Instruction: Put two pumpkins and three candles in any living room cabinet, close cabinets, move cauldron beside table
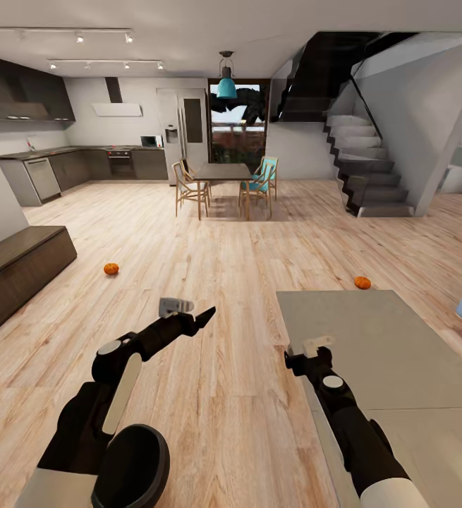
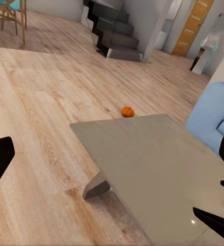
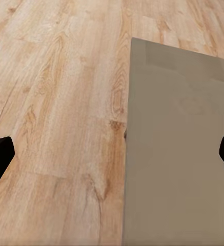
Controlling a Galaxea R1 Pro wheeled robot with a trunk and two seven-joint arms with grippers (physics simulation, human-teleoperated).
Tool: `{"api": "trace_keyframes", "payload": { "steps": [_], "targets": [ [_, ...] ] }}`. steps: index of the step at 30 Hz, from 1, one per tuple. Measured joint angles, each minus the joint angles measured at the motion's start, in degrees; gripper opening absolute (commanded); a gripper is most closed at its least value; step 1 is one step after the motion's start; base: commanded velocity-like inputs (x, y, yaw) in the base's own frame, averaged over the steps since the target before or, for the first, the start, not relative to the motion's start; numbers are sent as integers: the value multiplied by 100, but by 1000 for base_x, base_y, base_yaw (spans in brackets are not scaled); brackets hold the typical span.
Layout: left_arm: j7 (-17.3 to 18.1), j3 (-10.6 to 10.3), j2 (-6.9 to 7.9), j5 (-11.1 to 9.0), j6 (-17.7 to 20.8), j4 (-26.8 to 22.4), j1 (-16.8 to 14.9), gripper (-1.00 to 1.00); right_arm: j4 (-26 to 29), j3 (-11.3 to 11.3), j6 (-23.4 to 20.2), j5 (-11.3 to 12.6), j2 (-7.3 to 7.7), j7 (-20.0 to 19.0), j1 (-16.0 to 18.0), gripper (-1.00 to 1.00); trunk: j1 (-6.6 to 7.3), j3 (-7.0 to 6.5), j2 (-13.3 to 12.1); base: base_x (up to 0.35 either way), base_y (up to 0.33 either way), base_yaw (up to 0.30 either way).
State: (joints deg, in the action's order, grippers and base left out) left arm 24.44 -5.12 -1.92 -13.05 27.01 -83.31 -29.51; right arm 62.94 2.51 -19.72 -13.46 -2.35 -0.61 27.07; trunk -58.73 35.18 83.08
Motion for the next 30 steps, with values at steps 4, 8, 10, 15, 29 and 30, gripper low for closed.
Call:
{"api": "trace_keyframes", "payload": {
  "steps": [4, 8, 10, 15, 29, 30],
  "targets": [
    [5, -31, 13, -10, -47, 33, 6, 100, -17, -12, 5, 1, 11, -1, 0, 100, 0, 0, 0, 144, 0, 0],
    [13, -28, 22, -18, -61, 34, 7, 100, -18, -13, 9, 1, 13, 4, 0, 100, 0, 0, 0, 288, 0, 0],
    [15, -31, 24, -19, -67, 34, 11, 100, -20, -13, 11, 1, 12, 6, 0, 100, 0, 0, 0, 145, 0, 0],
    [17, -27, 25, -20, -85, 31, 15, 100, -26, -14, 11, 2, 9, 8, 0, 100, 0, 0, 0, 50, 0, 0],
    [13, -24, 31, -22, -86, 24, 16, 100, -27, -14, 22, 6, -3, 16, 0, 100, 0, 0, 0, 185, 0, 0],
    [13, -24, 32, -22, -86, 24, 16, 100, -28, -14, 25, 6, -6, 17, 0, 100, 0, 0, 0, 23, 0, 0]
  ]
}}
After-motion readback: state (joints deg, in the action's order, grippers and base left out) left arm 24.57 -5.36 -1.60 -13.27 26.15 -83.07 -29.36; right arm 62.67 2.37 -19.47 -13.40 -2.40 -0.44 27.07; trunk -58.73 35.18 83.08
